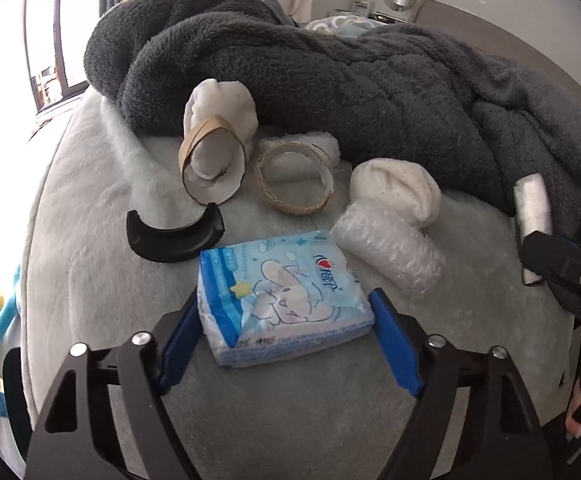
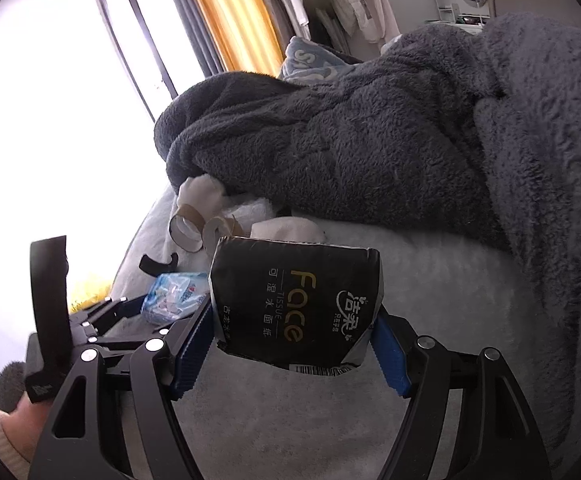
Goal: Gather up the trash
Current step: 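Carry both packs to the black bin and open the left tool over it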
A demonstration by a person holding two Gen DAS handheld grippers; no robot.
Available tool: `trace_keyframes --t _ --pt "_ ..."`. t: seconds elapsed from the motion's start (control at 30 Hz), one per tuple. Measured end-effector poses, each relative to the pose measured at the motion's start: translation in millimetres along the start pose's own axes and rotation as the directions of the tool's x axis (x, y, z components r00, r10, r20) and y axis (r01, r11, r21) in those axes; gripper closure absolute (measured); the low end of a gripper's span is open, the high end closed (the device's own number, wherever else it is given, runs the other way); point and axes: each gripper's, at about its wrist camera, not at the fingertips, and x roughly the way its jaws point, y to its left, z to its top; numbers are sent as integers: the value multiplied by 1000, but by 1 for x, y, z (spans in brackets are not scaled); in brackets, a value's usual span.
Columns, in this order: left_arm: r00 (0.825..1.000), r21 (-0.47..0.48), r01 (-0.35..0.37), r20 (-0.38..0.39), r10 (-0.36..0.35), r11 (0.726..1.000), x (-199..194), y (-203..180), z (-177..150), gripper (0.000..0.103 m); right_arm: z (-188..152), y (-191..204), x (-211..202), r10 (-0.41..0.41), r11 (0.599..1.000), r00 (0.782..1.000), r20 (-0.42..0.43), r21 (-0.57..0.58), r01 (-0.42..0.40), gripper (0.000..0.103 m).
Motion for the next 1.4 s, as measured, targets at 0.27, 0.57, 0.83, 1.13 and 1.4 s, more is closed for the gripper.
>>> trace_keyframes --t 0.27,0.57,0.83,1.13,1.4 --pt "998 -6 41 39 -40 999 -28 17 -6 25 -2 13 -1 4 1000 1000 -7 0 -4 30" --pt "995 -69 25 102 -18 997 -65 64 -15 25 19 75 4 79 995 997 7 -57 -79 30" --pt "993 -161 -29 109 46 987 -88 120 -32 25 28 153 21 138 975 990 -15 -173 -138 30" --pt "989 -220 -130 45 143 967 -100 186 -64 25 33 225 43 216 947 975 -56 -231 -223 30" --pt "977 -276 -215 -65 205 937 -98 242 -97 25 29 282 66 259 922 959 -117 -266 -281 30"
